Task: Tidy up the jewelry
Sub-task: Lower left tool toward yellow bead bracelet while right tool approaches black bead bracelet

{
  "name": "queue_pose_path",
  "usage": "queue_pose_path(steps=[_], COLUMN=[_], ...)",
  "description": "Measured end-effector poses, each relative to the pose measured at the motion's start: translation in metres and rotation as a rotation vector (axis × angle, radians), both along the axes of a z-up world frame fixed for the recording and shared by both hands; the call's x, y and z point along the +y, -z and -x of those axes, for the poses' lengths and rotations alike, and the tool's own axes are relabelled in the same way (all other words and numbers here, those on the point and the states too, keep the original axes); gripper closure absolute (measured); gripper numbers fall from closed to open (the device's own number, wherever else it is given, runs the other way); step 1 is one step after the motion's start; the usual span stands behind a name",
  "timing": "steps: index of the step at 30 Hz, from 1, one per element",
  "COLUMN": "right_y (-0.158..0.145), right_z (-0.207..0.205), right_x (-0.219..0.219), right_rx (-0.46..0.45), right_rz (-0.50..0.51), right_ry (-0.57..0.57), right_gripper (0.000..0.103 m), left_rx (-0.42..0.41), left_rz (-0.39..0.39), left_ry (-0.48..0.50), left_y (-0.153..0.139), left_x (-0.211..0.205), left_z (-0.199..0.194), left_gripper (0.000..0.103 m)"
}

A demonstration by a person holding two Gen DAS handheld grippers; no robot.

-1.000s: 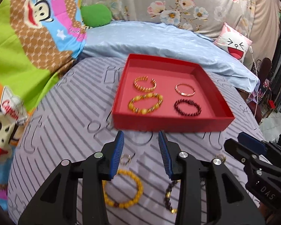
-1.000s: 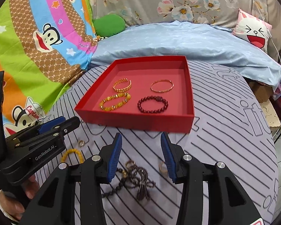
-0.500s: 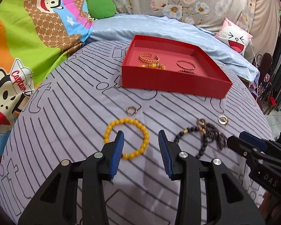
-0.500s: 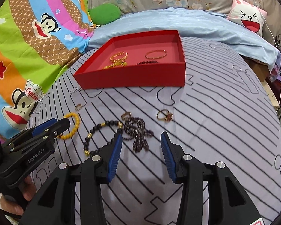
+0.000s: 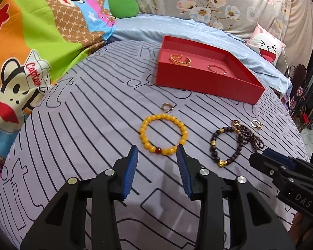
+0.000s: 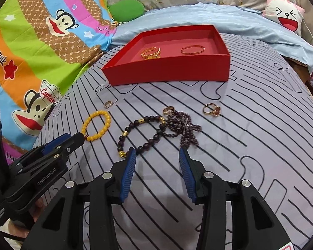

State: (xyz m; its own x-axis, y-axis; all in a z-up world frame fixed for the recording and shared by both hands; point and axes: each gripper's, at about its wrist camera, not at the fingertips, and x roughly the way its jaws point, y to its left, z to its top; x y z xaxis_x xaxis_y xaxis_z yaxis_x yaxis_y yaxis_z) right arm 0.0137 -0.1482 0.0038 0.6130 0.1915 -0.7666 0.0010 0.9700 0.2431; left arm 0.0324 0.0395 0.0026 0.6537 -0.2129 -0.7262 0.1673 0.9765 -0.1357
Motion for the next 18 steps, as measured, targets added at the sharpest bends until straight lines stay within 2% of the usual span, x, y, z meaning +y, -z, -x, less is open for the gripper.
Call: queue_pose_path(steps=[11, 18], right_y=[0.011, 0.015], right_z=[-0.02, -0.032], right_x=[0.012, 0.015], right_rx=[0.03, 0.024], right_rz=[-0.022, 0.035], right_ry=[-0.001, 0.014], right_gripper=[0.066, 0.074], left_rx=[0.052, 0.055], left_rz=[0.021, 0.025], left_ry=[0.001, 0.0], left_y=[0.012, 0.013], left_x=[0.004, 0.004], left_z=[-0.007, -0.009], left_gripper=[0.067, 0.066])
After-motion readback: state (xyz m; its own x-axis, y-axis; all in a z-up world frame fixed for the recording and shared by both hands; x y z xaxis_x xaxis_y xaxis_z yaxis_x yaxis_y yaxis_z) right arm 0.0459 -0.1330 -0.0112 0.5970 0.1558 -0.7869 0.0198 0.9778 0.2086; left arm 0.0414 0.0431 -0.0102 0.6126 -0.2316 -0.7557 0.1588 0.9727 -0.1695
